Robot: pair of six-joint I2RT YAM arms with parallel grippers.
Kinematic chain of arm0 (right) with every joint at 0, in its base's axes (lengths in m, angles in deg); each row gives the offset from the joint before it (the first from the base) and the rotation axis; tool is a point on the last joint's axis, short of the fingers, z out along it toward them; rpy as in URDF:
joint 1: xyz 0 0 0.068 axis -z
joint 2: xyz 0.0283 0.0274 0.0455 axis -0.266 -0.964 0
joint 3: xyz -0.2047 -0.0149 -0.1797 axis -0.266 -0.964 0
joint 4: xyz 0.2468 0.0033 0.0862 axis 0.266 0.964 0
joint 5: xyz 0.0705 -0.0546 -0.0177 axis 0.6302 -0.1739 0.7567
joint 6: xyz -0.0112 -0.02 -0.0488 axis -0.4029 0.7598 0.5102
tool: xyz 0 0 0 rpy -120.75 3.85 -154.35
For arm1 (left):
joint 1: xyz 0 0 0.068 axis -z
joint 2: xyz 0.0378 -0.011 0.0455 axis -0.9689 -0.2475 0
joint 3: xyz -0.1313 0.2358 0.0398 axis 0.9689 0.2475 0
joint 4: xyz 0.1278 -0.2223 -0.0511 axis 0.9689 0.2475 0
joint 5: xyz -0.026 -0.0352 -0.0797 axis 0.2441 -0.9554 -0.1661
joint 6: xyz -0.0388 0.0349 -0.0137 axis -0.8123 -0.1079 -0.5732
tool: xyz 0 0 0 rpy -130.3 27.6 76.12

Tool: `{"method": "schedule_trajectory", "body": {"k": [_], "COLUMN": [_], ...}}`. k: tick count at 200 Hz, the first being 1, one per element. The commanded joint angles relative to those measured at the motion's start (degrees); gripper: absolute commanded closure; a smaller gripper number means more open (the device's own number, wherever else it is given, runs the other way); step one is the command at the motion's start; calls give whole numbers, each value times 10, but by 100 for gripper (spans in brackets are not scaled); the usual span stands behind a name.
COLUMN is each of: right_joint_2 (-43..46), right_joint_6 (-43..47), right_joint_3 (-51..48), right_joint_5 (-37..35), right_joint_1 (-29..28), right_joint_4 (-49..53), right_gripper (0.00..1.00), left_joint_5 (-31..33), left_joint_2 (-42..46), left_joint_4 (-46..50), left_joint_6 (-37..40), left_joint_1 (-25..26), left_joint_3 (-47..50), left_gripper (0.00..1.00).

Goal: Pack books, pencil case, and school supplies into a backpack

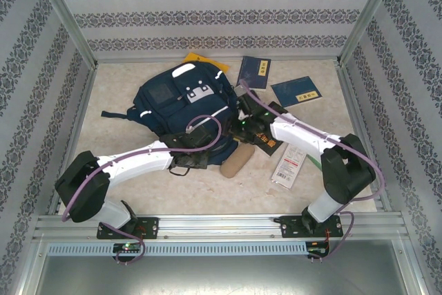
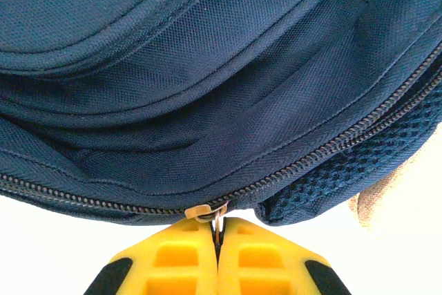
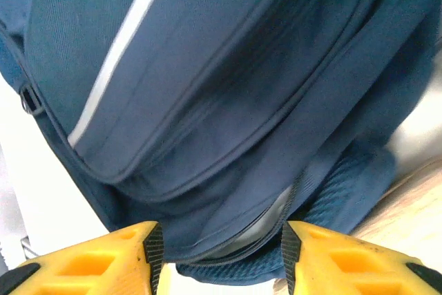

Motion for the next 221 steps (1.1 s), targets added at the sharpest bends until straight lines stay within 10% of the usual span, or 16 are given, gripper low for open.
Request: {"method": "schedule_trajectory", "body": {"k": [1, 66, 110, 221], "right_joint_2": [-5, -74, -86, -30], "right_joint_6": [-73, -118, -89, 37], "right_joint_3": [-25, -17, 2, 30], "right_joint_5": [-7, -9, -46, -60], "right_joint_1": [-23, -50, -34, 83], "right_joint_4": [-49, -100, -86, -15], "right_gripper": [50, 51, 100, 100], "left_joint_5": [-17, -9, 18, 153], "left_joint_2": [-2, 19, 33, -17], "left_joint_4": [-24, -30, -3, 172], "left_joint_6": [3, -7, -8, 56], "left_joint_1": [13, 13, 13, -100], "left_joint_3": [-4, 17, 16, -46], "left_gripper": [100, 100, 100, 100]}}
